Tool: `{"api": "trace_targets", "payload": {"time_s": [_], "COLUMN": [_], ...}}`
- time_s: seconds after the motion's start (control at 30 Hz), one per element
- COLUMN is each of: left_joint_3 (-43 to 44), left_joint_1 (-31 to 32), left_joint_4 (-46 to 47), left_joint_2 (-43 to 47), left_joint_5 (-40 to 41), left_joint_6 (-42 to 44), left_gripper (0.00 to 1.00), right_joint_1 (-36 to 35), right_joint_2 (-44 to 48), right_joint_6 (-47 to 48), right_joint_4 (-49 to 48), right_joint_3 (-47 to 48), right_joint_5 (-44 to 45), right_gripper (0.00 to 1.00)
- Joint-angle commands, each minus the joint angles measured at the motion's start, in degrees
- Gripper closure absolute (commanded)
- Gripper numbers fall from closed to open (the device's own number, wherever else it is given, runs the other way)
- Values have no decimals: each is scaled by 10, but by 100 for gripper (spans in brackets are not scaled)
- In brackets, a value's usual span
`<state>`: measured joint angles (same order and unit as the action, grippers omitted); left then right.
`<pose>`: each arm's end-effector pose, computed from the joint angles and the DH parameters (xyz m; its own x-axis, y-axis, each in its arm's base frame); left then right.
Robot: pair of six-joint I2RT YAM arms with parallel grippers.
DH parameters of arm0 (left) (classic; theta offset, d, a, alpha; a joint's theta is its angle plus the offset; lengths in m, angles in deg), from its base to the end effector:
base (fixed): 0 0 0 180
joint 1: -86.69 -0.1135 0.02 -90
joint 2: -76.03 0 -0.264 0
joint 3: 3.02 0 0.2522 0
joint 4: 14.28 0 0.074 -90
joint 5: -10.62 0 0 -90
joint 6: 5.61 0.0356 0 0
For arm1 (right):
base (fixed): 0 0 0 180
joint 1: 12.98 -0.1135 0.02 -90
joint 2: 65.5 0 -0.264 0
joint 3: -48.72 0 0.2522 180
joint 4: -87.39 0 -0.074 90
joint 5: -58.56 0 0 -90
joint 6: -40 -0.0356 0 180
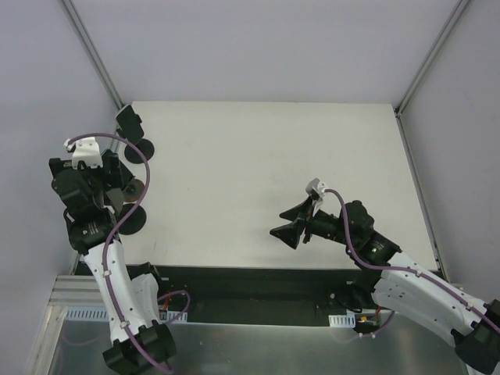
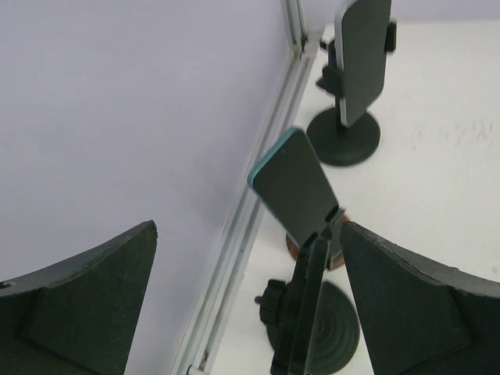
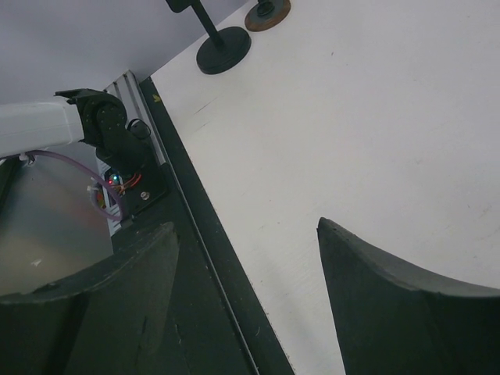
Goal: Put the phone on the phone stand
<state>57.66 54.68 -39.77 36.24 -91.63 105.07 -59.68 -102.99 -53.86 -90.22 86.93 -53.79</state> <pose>0.1407 0.0790 0.3637 -0.1832 0.2925 -0.9386 -0.2928 0.8952 0.3361 0.1065 0.1327 0.2742 -0.0828 0.0029 -0.9966 -0.9303 0.3583 0.0783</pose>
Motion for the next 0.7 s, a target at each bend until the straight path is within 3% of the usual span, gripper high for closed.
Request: {"api": "trace_targets", "payload": {"time_s": [0.0,0.23,0.37,0.4,0.47,0.53,0.67], "left_joint_3": [55,125,121,115,99,93,101], "left_joint_1": [62,199,290,342,402,481,551], "left_joint_4": [59,30,30,35,47,51,59], "left_joint_2": [16,15,-4,-5,-7,-4,9], "left_joint_5": [169,97,37,36,68,100,92], "left_joint_6": [-119,-195,-261,-264,-249,-219,-197], "left_gripper": [1,1,1,1,1,1,1], "right_joint_1": [1,5,6,6,5,6,6], "right_joint_2": [5,56,115,142,169,213,248], "right_joint_6": [-2,-2,26,29,52,50,55], "right_joint_4": [-1,175,276,322,363,404,449], "right_joint_3": [-2,37,79,90,130,157,233], "right_joint_5": [64,379,440,455,485,494,518], "right_gripper": [26,22,18,16,4,0,3]}}
